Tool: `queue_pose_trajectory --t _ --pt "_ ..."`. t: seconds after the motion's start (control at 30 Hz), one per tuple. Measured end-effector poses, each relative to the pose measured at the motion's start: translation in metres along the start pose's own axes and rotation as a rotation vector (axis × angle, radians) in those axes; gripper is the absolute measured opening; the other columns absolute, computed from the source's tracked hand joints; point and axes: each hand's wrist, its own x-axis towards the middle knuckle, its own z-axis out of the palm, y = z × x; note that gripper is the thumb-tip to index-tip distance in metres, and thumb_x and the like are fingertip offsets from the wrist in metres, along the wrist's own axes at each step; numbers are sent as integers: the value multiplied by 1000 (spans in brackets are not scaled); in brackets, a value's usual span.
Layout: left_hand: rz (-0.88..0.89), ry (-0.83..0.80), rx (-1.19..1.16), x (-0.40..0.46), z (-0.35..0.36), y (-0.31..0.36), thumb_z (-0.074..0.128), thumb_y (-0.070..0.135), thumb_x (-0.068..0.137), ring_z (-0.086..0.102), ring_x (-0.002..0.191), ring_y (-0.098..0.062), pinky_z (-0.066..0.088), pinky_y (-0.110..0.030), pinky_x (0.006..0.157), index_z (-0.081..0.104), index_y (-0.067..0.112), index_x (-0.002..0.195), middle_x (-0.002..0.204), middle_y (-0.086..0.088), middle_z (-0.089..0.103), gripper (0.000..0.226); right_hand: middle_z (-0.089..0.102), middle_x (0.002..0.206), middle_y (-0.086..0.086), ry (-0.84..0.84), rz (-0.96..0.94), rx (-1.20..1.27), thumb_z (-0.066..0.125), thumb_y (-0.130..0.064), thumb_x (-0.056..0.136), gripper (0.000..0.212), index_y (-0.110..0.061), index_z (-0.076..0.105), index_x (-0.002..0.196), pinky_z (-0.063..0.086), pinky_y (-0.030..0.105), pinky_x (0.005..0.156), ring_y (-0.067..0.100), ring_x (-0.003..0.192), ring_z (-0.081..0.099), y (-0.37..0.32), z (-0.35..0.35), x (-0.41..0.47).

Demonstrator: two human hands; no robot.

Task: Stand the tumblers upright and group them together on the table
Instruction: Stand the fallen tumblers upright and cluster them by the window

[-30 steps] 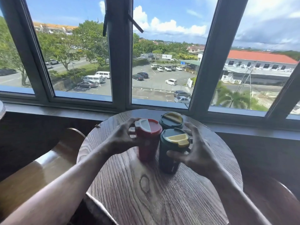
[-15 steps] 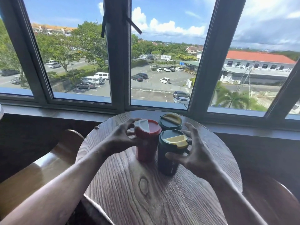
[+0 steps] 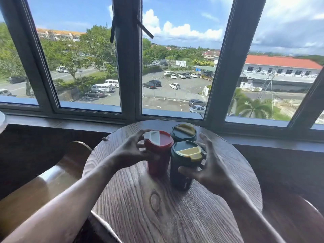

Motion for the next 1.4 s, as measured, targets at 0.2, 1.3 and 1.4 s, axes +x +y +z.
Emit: queue_pose_trajectory --t 0.2,1.3,1.4 --pt "42 -38 -125 1 2 -3 90 18 57 62 112 -16 54 -31 90 49 30 130 123 1 62 85 50 136 -14 22 -37 -21 94 -42 51 125 -41 17 149 51 40 98 8 115 57 8 1 5" --pt "-10 -66 -97 1 3 4 85 2 65 59 116 -18 55 -27 86 43 27 136 123 -5 62 86 43 130 -26 -49 10 3 84 -71 35 139 -40 12 149 47 46 104 6 115 56 5 -7 9" --pt "-15 -57 -85 0 5 6 85 4 65 58 115 -15 55 -23 84 40 27 138 123 -5 60 89 43 146 -7 -50 7 -21 83 -75 36 138 -46 8 148 44 51 105 19 125 52 5 -9 9"
